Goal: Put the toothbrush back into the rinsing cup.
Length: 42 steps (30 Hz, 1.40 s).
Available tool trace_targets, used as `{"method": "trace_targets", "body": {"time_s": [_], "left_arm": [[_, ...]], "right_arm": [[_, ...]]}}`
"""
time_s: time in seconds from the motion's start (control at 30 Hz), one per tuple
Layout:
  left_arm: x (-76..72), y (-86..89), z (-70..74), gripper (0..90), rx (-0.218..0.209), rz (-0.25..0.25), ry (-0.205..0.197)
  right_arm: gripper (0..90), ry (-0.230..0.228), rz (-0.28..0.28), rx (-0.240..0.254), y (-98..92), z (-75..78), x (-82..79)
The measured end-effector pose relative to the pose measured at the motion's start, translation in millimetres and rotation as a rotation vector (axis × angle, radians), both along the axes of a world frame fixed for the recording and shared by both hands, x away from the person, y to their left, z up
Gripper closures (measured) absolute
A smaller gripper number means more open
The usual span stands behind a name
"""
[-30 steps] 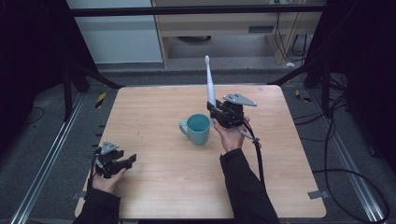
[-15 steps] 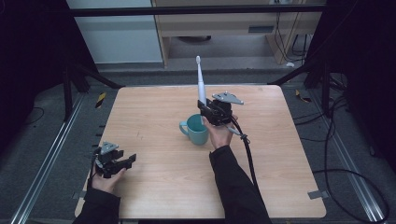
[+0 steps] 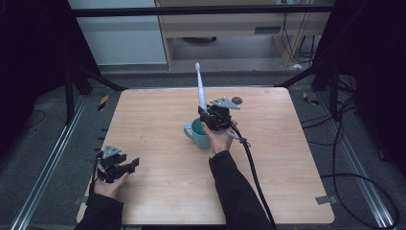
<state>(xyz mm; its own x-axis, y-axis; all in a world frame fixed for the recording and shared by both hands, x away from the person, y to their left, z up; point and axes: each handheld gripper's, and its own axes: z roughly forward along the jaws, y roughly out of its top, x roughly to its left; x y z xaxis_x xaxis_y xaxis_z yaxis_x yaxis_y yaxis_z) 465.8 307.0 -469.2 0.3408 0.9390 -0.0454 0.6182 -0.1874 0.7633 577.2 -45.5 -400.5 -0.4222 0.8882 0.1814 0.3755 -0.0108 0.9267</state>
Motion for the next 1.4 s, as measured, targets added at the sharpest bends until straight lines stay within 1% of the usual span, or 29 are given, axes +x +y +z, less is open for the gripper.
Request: {"method": "trace_targets", "body": {"time_s": [0.27, 0.4, 0.43, 0.53, 0.63, 0.7, 0.73, 0.93, 1.07, 1.27, 1.4], "left_arm": [[0.4, -0.2, -0.4, 40.8, 0.000, -0.001, 0.001], [0.3, -0.6, -0.4, 40.7, 0.001, 0.000, 0.002], [0.2, -0.3, -0.2, 40.8, 0.002, -0.001, 0.002], [0.3, -0.2, -0.3, 40.7, 0.003, -0.001, 0.002], [0.4, -0.4, -0.5, 40.8, 0.004, -0.001, 0.003], [0.3, -0.6, -0.4, 40.8, 0.002, 0.000, 0.002], [0.3, -0.6, -0.3, 40.7, 0.002, 0.000, 0.002], [0.3, -0.8, -0.6, 40.8, 0.003, -0.001, 0.003], [0.3, -0.7, -0.5, 40.7, 0.001, -0.001, 0.002], [0.3, -0.9, -0.6, 40.7, 0.001, -0.001, 0.003], [0.3, -0.8, -0.6, 40.8, 0.000, -0.001, 0.003]], "right_arm": [[66.2, 0.029, 0.005, -0.018, 3.4, -14.4, -0.5], [66.2, 0.041, 0.011, -0.031, 5.9, -18.6, -0.9], [66.2, 0.052, 0.014, -0.033, 7.1, -21.5, -0.7], [66.2, 0.059, 0.013, -0.041, 7.6, -24.1, -0.4], [66.2, 0.068, 0.000, -0.061, 8.9, -28.8, -1.0], [66.1, 0.070, 0.000, -0.059, 9.1, -29.7, -1.3], [66.2, 0.070, -0.002, -0.069, 9.0, -31.0, -1.1], [66.0, 0.096, -0.004, -0.084, 10.4, -35.3, -1.3], [65.9, 0.099, 0.002, -0.107, 11.2, -37.1, -0.5], [65.8, 0.114, 0.004, -0.120, 10.5, -38.1, 0.1], [65.6, 0.115, 0.007, -0.132, 10.3, -38.6, 0.2]]}}
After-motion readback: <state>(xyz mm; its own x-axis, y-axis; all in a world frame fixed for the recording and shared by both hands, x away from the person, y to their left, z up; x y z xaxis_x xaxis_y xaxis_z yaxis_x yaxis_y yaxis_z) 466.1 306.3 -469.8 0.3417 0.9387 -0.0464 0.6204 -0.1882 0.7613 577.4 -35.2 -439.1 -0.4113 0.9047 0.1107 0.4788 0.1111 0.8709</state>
